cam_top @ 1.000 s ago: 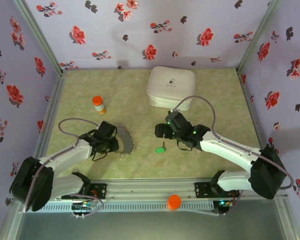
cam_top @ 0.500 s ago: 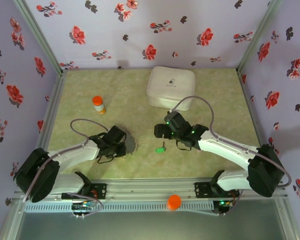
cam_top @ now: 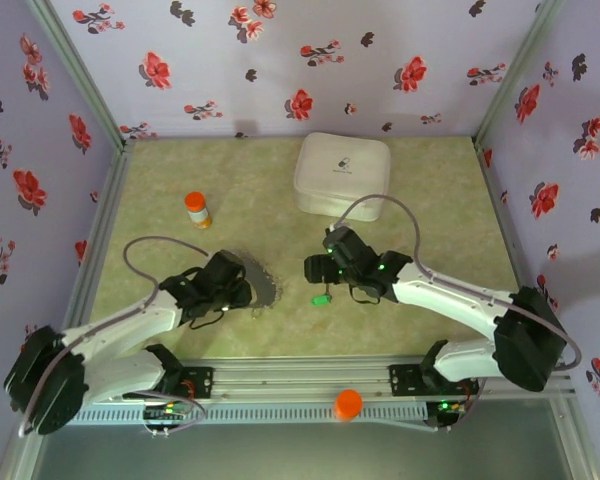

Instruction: Put the keys on the keyring

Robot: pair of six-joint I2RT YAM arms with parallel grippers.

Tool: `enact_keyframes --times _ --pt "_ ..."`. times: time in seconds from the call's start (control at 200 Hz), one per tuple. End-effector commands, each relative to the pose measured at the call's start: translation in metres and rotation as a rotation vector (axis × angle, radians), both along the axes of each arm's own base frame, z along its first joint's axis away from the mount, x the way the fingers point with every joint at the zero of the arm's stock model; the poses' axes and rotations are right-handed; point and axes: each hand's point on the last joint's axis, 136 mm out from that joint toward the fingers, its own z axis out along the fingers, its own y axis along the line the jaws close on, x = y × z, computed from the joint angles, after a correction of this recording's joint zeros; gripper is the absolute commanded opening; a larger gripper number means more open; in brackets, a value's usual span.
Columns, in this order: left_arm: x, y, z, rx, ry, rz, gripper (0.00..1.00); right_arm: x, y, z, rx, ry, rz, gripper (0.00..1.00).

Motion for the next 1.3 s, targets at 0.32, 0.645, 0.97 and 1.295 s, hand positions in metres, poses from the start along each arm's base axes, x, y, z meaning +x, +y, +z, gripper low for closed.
enact_keyframes --times 0.32,0.645,0.97,1.295 --pt "0.023 0.042 0.017 -0.084 -0.105 0.206 0.3 -0.056 0.085 -0.02 -0.108 -0.3 0.684 0.51" --pt "0.021 0.045 0.009 -0.105 -0.122 0.212 0.32 -0.074 0.103 -0.046 -0.135 -0.49 1.01 0.38" --pt "0.016 0.047 0.008 -0.118 -0.14 0.207 0.33 -0.076 0.116 -0.071 -0.172 -0.474 1.11 0.33" --pt "0.016 0.047 0.008 -0.121 -0.148 0.204 0.33 -0.074 0.125 -0.077 -0.169 -0.483 1.13 0.31"
